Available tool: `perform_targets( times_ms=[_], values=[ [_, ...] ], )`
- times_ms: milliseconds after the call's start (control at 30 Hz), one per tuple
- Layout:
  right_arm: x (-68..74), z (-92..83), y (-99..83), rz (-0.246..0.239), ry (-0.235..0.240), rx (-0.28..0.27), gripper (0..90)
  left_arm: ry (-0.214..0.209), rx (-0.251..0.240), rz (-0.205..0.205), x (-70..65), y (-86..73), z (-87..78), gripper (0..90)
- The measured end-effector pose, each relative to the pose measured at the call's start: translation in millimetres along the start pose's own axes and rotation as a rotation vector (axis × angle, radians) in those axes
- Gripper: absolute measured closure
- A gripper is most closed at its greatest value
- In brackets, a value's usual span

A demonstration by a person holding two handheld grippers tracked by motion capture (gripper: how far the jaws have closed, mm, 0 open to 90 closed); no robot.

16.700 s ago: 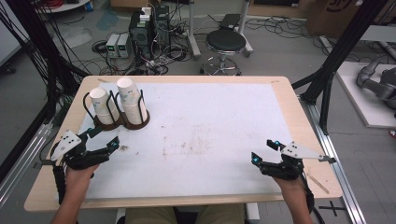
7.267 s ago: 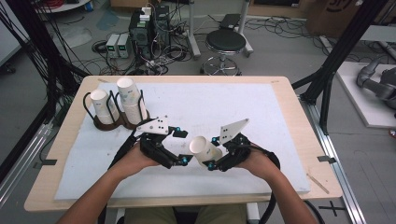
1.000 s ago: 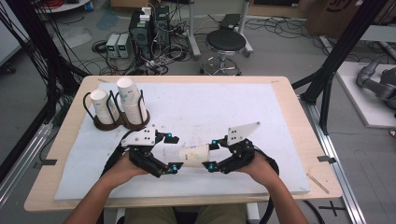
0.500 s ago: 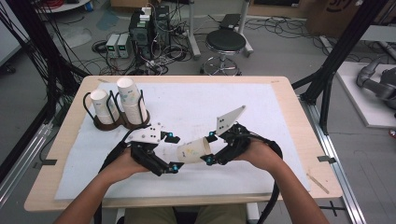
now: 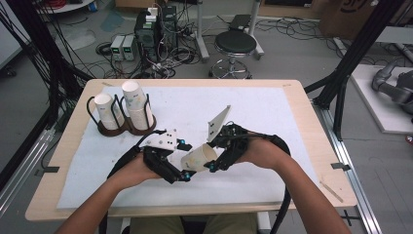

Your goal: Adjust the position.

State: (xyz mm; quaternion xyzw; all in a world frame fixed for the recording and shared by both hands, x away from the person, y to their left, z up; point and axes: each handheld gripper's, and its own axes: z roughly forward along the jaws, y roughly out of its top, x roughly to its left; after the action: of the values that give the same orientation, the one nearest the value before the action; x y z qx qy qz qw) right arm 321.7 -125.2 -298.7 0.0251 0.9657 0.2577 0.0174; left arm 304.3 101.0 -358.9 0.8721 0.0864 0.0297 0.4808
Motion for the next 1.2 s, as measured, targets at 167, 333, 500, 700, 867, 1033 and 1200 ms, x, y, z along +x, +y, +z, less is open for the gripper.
perform_targets(
  times_ms=[167, 333, 500, 700, 867, 1033, 1200],
  values=[
    [1.0, 2.0, 12.6, -0.025, 0.006, 0.07, 35.6, -0.011, 0.025, -0.002, 0.0, 1.2, 4.9, 17.0],
    [1.2, 4.2, 21.5, -0.042, 0.002, 0.128, 35.5, -0.018, 0.035, -0.006, 1.1, 0.7, 6.8, 19.9],
    [2.1, 6.5, 28.3, -0.05, 0.006, 0.162, 35.5, -0.021, 0.04, -0.011, 1.5, 0.7, 7.9, 20.7],
    [2.9, 10.0, 33.2, -0.051, 0.009, 0.187, 35.5, -0.032, 0.048, -0.012, 1.4, 1.0, 10.8, 22.5],
    [2.9, 11.5, 35.9, -0.06, 0.01, 0.207, 35.5, -0.045, 0.051, -0.014, 1.3, 1.2, 12.3, 24.7],
    [3.5, 12.6, 37.7, -0.067, 0.015, 0.216, 35.5, -0.047, 0.059, -0.016, 1.7, 1.1, 14.0, 27.1],
    [3.5, 13.6, 38.0, -0.072, 0.018, 0.218, 35.5, -0.047, 0.064, -0.023, 1.5, 0.6, 14.6, 30.7]
  ],
)
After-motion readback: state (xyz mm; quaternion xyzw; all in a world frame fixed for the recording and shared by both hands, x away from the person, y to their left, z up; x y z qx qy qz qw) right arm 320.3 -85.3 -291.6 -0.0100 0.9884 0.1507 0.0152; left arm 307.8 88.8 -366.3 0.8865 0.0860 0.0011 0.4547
